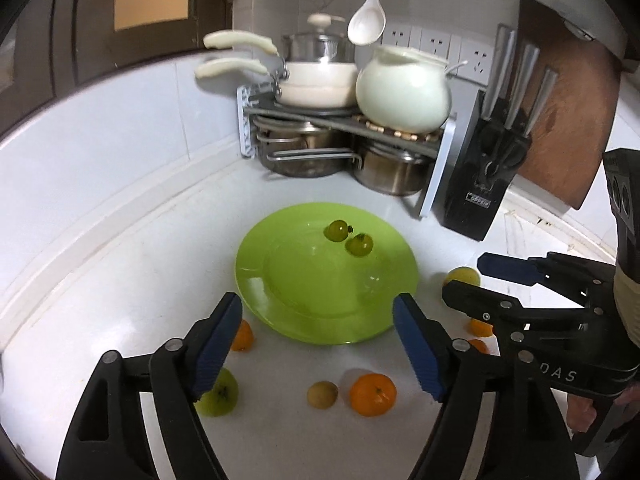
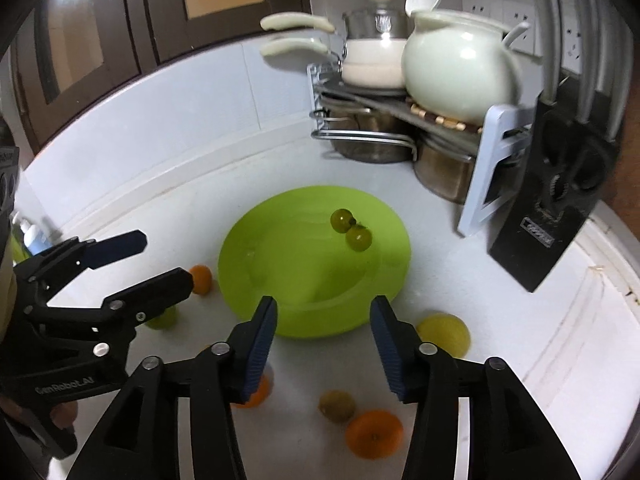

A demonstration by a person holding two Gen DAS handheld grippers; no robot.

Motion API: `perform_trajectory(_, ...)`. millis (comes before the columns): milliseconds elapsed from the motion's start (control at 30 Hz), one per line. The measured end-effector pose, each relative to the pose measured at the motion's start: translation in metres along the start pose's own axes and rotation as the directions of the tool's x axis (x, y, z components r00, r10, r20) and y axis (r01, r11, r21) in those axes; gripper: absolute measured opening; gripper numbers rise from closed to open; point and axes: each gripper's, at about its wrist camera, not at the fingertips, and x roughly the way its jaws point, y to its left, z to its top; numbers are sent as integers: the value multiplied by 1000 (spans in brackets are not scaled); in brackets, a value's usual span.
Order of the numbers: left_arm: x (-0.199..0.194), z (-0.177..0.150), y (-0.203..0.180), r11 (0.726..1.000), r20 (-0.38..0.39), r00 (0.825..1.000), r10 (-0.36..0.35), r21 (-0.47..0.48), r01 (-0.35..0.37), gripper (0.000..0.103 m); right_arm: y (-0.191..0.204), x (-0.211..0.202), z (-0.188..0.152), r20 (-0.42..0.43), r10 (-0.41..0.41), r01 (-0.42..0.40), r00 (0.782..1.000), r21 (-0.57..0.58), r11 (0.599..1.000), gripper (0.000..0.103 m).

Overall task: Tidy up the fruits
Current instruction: 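Withdraw both open tools from the plate toward the tangerines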

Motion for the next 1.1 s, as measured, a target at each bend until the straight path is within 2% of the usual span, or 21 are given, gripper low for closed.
perform_trajectory(300, -39, -21, -14, 1000, 45, 999, 30, 5, -30, 86, 2, -41, -17, 47, -32, 32, 998, 1, 999, 68)
perform_trajectory(500, -50, -37, -23, 999, 57, 997, 45, 24, -47, 88, 2, -57, -33, 63, -64, 64, 996, 1, 998, 73)
perform_trajectory(767, -51, -56, -35, 993, 98, 993, 73, 81, -81, 88, -2, -61, -53, 47, -100, 99, 994, 11, 995, 74)
perform_trajectory(1100, -27, -77, -49, 988, 61, 997, 37, 148, -45, 87, -11, -50, -69, 1, -123, 123, 992, 17, 992, 74)
